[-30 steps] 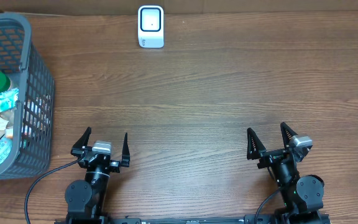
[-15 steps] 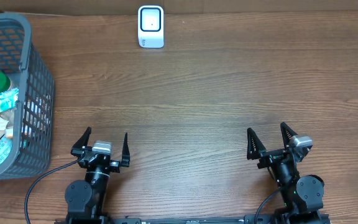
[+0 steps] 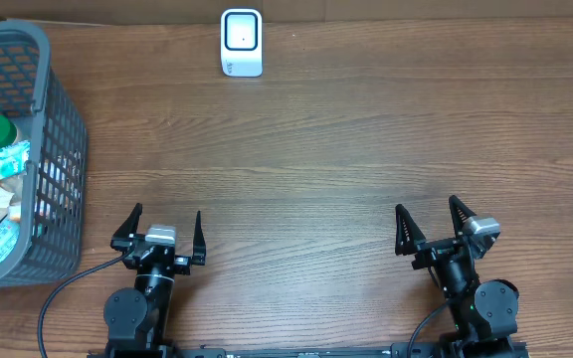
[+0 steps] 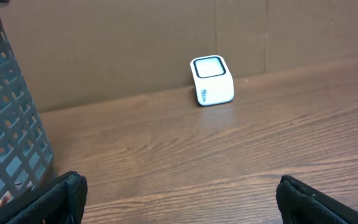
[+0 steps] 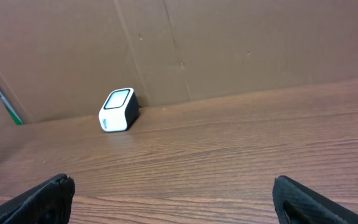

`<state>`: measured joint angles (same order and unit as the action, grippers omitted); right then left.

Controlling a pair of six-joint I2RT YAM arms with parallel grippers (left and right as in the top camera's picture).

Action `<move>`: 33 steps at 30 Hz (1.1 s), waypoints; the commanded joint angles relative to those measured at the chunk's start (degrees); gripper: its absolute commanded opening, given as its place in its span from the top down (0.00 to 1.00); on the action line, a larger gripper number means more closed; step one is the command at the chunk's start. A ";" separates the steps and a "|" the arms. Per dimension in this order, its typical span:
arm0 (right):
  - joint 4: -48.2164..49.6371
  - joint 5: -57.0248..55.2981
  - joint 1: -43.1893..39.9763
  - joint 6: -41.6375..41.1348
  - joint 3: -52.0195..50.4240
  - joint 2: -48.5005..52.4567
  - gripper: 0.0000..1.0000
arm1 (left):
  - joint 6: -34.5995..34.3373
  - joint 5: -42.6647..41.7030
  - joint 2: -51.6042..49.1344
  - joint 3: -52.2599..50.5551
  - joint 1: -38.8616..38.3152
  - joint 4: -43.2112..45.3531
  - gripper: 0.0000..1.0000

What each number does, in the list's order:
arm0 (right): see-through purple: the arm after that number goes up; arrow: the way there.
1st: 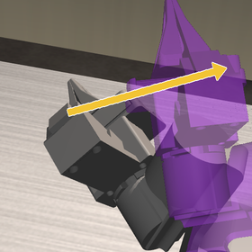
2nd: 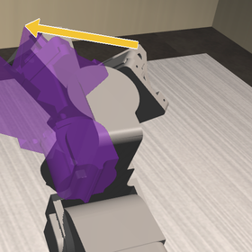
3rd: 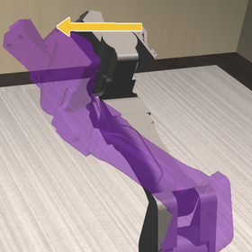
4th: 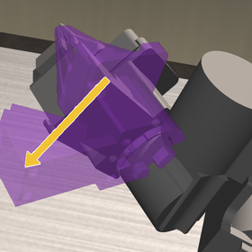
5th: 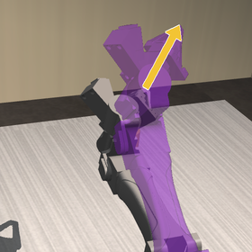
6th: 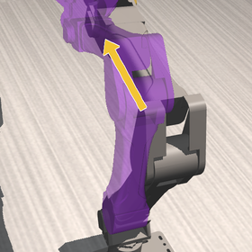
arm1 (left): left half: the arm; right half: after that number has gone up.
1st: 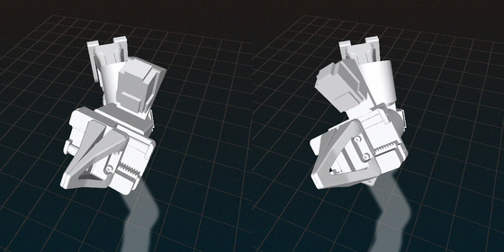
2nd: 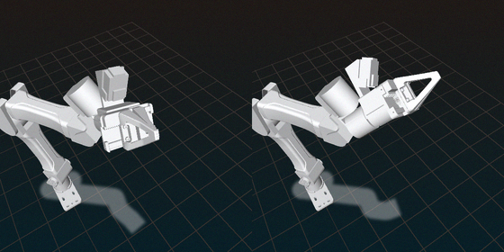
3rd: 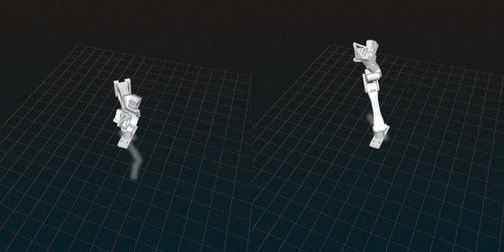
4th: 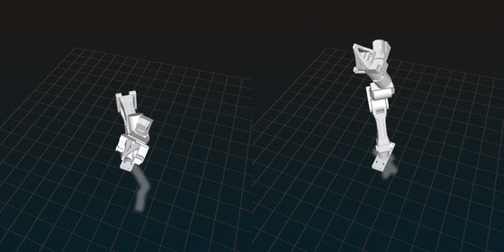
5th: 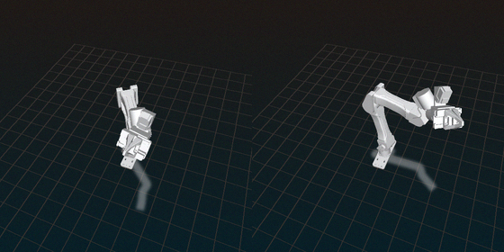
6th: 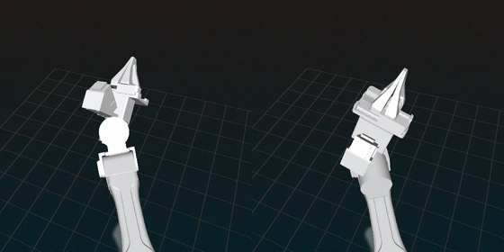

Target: Scan the item barcode

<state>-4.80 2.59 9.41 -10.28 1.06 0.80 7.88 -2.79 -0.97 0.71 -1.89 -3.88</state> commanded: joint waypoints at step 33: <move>0.24 0.09 -0.15 0.09 -0.59 -0.63 0.00 | -5.35 -4.74 -69.11 95.95 -0.39 -65.09 0.00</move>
<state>-4.71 2.59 9.41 -10.28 1.06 0.73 1.63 -6.35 -64.51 86.48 -1.91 -64.12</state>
